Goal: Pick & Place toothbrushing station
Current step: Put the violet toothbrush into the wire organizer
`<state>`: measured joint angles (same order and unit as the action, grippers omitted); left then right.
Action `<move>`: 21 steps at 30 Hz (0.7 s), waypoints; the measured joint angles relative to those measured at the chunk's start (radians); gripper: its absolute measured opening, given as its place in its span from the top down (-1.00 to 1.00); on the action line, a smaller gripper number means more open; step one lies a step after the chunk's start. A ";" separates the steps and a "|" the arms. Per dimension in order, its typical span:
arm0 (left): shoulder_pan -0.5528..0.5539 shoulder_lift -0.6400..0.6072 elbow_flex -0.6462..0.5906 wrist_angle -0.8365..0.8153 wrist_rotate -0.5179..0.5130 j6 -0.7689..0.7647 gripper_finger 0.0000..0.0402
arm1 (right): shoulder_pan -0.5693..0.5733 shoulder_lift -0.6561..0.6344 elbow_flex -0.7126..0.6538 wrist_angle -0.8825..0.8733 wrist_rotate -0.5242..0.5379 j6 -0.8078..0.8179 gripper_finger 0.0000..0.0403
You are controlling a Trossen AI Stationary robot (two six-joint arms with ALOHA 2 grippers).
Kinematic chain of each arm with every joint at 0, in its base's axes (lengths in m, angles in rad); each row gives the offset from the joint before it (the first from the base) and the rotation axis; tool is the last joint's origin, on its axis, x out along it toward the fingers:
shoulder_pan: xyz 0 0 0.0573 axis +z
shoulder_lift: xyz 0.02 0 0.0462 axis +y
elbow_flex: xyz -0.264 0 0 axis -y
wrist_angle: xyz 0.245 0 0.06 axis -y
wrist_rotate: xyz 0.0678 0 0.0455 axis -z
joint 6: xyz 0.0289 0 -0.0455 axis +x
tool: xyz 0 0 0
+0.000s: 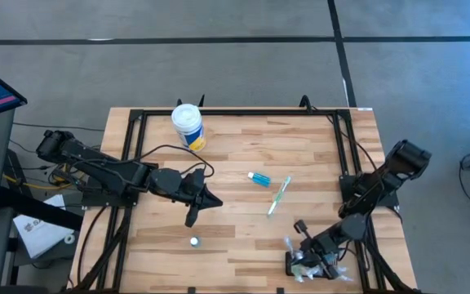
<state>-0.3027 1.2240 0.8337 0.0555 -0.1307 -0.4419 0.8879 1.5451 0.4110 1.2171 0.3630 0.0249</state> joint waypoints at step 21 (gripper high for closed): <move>0.000 0.000 0.000 0.006 -0.005 0.000 0.94 | 0.001 0.004 -0.012 -0.045 0.004 0.020 0.89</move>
<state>-0.3027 1.2240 0.8340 0.0620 -0.1359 -0.4419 0.8886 1.5496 0.3990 1.1723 0.3668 0.0453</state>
